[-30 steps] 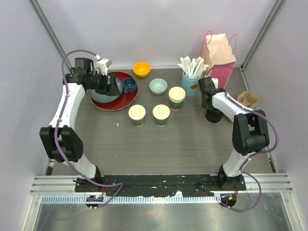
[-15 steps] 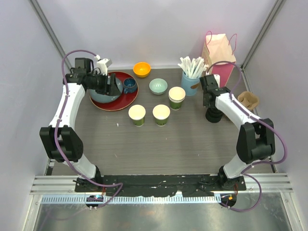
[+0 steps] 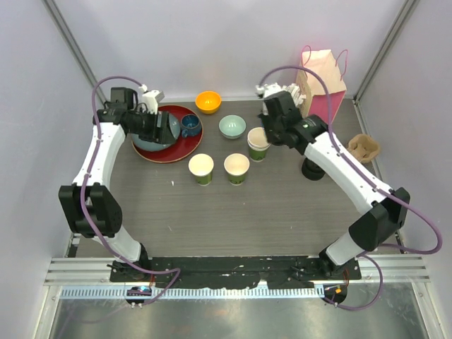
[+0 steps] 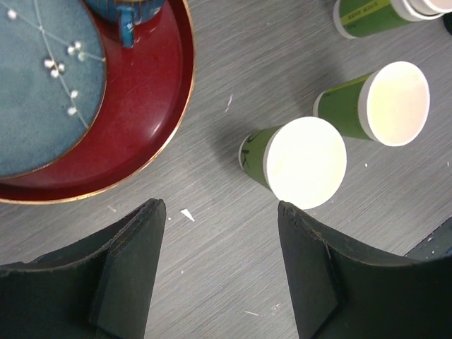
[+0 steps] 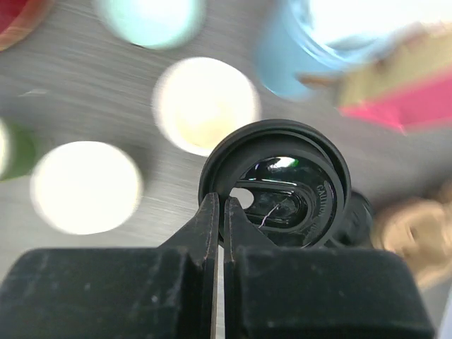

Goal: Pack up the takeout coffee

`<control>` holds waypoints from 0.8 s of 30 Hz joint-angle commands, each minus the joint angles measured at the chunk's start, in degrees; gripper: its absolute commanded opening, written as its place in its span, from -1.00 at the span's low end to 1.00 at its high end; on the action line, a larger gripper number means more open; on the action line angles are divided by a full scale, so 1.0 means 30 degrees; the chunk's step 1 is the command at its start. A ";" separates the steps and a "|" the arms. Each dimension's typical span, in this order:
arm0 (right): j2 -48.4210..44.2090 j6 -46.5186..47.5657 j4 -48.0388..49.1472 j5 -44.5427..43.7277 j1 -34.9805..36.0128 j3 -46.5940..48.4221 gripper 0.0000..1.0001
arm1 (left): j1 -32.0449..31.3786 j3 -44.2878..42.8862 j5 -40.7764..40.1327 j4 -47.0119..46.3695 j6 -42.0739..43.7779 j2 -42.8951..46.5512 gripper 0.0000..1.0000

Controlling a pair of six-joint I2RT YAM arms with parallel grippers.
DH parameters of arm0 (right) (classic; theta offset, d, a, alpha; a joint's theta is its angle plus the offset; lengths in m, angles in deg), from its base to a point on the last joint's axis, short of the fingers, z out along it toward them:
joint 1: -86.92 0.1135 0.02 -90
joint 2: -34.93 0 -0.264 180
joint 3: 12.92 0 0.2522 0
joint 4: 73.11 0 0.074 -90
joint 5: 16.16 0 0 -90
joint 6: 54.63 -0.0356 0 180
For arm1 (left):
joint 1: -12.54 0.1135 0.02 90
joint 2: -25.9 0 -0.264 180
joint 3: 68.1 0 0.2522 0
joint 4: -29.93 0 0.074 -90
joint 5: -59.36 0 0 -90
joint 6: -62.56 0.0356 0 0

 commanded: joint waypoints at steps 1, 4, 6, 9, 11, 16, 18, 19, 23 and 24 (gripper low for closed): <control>0.1056 0.2519 -0.0401 0.4787 0.3447 0.4216 -0.98 | 0.0793 0.0523 -0.0671 0.0244 0.0304 0.0687 0.38; 0.3251 0.3896 -0.0605 0.7836 0.5295 0.6823 -0.98 | 0.1233 0.0903 -0.0876 0.0391 0.0245 0.0833 0.37; 0.5300 0.4918 -0.1540 0.8717 0.6086 0.9253 -0.98 | 0.1438 0.1313 -0.1051 0.0450 0.0274 0.1009 0.37; 0.8231 0.6004 -0.3269 0.9069 0.6967 1.2740 -0.98 | 0.1585 0.1870 -0.1608 0.0363 0.0391 0.1419 0.37; 0.9520 0.6359 -0.4175 0.9451 0.7174 1.4554 -0.99 | 0.1673 0.2164 -0.1871 0.0187 0.0450 0.1741 0.37; 1.1986 0.6770 -0.5176 0.9629 0.7320 1.6380 -0.99 | 0.1790 0.2839 -0.2283 -0.0048 0.0596 0.2064 0.37; 1.2308 0.6742 -0.5323 0.9454 0.7379 1.6469 -0.99 | 0.1790 0.2927 -0.2225 -0.0077 0.0626 0.2006 0.37; 1.2542 0.6771 -0.5410 0.9366 0.7379 1.6440 -0.98 | 0.1819 0.2956 -0.2224 -0.0077 0.0626 0.2006 0.37; 1.2983 0.6771 -0.5997 0.9364 0.7525 1.6207 -0.98 | 0.1790 0.2957 -0.2136 -0.0165 0.0626 0.1860 0.37; 1.2955 0.6742 -0.5968 0.9394 0.7554 1.6089 -0.98 | 0.1790 0.2956 -0.2107 -0.0165 0.0626 0.1830 0.38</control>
